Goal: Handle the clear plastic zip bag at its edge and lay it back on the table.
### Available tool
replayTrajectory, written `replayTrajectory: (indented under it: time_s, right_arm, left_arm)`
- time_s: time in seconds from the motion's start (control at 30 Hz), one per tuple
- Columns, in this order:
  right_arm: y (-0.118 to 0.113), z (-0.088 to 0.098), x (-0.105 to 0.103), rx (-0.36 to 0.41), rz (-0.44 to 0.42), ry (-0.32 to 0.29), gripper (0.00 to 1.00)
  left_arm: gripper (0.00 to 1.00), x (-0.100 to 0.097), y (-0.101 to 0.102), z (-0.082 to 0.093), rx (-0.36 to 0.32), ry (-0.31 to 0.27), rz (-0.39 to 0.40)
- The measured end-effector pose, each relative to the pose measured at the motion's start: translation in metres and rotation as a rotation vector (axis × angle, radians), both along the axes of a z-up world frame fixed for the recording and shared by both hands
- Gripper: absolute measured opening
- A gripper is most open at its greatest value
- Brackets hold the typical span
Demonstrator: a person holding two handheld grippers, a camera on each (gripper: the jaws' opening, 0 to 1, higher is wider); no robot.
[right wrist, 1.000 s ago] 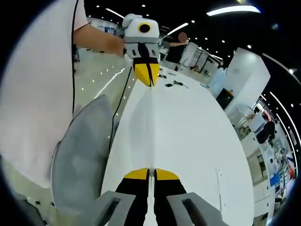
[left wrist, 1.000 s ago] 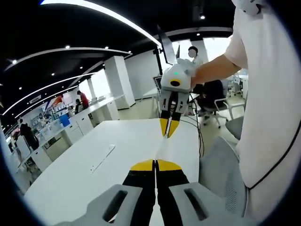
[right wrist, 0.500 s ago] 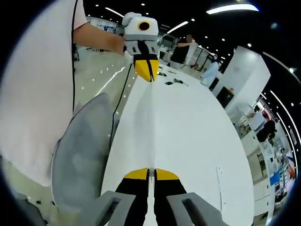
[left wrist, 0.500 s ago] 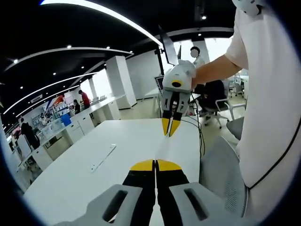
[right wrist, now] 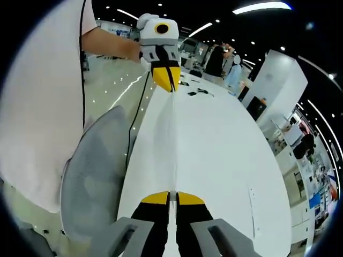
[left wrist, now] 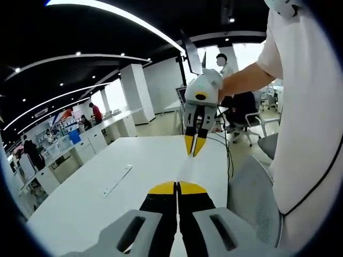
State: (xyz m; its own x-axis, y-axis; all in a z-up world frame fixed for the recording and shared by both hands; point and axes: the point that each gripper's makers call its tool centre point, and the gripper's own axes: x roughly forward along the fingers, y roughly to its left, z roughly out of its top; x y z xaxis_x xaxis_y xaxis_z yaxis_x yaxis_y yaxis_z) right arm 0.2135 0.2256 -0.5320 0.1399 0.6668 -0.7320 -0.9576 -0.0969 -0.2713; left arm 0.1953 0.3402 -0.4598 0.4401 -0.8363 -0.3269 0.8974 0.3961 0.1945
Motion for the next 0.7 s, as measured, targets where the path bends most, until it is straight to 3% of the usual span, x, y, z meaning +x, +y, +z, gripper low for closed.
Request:
replayTrajectory:
  time_s: [0.43,0.7]
  right_arm:
    - [0.007,0.007,-0.004,0.006,0.012,0.004,0.05]
    - [0.015,0.017,-0.008,0.049,0.01,0.042,0.06]
  left_arm:
    - [0.0,-0.004,-0.004,-0.001,0.003,-0.001,-0.024]
    - [0.0,-0.005,-0.004,-0.001,0.002,-0.003,-0.026]
